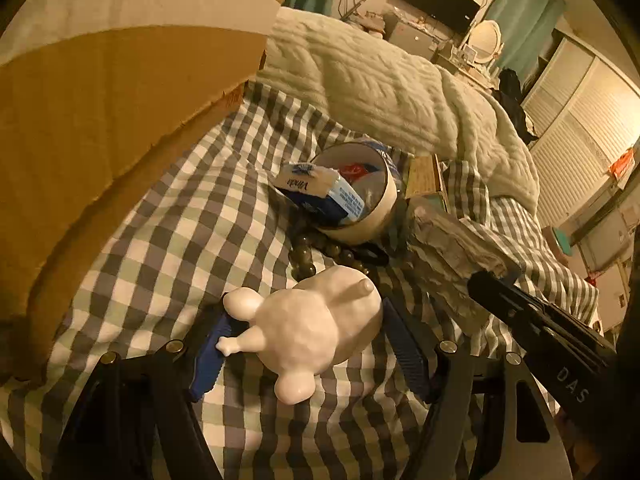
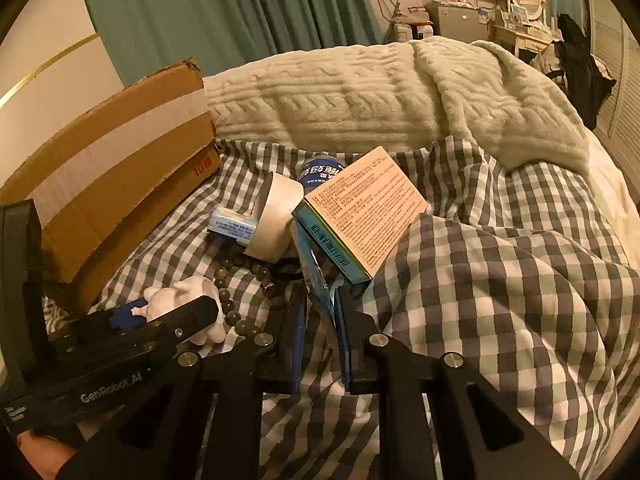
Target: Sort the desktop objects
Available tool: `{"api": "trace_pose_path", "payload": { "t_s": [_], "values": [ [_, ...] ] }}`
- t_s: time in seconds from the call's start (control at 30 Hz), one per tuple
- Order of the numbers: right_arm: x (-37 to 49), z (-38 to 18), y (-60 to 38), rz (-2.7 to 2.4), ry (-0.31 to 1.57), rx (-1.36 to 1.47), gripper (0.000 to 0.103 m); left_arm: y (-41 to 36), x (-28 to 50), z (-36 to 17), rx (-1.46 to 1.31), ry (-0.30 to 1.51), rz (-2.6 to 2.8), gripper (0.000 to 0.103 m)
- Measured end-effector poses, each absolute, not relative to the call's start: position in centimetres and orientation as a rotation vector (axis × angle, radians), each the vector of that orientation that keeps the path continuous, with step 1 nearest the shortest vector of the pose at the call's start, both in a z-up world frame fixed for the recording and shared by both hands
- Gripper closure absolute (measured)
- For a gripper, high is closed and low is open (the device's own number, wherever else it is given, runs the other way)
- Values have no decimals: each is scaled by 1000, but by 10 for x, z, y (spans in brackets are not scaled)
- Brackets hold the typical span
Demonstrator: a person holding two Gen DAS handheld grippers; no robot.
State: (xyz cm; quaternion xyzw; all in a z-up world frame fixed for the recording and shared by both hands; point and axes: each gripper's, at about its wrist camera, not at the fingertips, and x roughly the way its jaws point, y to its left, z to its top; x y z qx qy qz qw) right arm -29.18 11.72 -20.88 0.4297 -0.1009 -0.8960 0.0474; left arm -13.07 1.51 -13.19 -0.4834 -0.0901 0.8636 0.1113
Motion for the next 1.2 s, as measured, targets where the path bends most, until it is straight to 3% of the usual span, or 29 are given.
{"api": "trace_pose_path", "payload": {
  "t_s": [0.33, 0.37, 0.63, 0.73, 1.2],
  "values": [
    [-338, -237, 108, -2581, -350, 1431, 88, 24, -138, -146, -1481, -175, 2524, 23],
    [-340, -239, 107, -2588, -343, 1437, 89, 22, -137, -145, -1472, -192, 2524, 30],
    [-302, -218, 115, -2643, -379, 1315, 94, 19, -128, -131, -1387, -237, 2498, 34],
    [-287, -205, 119, -2688, -371, 1274, 94, 20, -123, -124, -1361, -232, 2497, 42],
    [-251, -173, 127, -2754, -409, 1202, 94, 21, -103, -96, -1262, -246, 2488, 42]
  ]
}}
